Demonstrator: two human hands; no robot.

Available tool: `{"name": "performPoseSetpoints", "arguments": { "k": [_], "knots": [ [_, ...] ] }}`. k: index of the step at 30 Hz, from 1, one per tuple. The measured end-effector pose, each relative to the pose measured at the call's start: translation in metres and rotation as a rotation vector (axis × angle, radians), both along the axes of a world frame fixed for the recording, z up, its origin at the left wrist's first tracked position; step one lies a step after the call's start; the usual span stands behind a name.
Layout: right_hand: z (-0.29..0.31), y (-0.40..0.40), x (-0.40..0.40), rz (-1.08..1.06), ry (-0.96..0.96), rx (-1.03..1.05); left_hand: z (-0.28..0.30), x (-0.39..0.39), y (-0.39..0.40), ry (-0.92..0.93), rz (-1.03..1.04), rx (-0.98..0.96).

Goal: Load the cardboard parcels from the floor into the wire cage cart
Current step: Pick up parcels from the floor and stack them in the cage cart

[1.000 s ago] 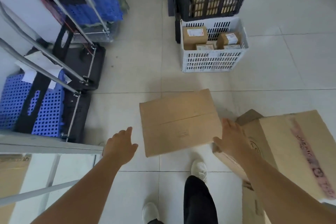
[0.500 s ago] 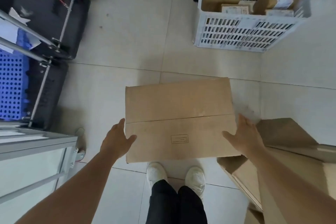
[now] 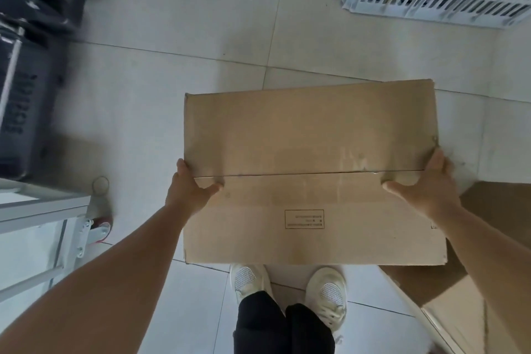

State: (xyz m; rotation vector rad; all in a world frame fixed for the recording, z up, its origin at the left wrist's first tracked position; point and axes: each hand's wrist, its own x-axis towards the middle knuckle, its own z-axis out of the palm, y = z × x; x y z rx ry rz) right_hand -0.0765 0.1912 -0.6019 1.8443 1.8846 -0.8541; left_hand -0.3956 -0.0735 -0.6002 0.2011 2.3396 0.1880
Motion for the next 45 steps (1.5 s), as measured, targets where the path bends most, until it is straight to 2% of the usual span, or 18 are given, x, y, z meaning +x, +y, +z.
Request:
{"name": "performPoseSetpoints", "arguments": {
  "k": [5, 10, 14, 21, 33, 45],
  "knots": [
    [-0.009, 0.002, 0.007, -0.197, 0.108, -0.033, -0.012, -0.001, -0.008, -0.004, 0.072, 0.103],
    [0.004, 0.004, 0.002, -0.229, 0.163, -0.024, 0.003, -0.004, -0.006, 0.015, 0.085, 0.154],
    [0.035, 0.008, -0.004, -0.223, 0.216, 0.006, 0.038, -0.013, -0.006, 0.015, 0.117, 0.215],
    [0.147, 0.022, -0.032, -0.199, 0.321, 0.079, 0.148, -0.029, -0.002, 0.070, 0.235, 0.352],
    [0.355, 0.032, -0.076, -0.170, 0.482, 0.189, 0.361, -0.058, -0.006, 0.212, 0.290, 0.618],
    [0.518, 0.032, -0.097, -0.008, 0.635, 0.201, 0.529, -0.050, -0.049, 0.346, 0.417, 0.718]
  ]
}}
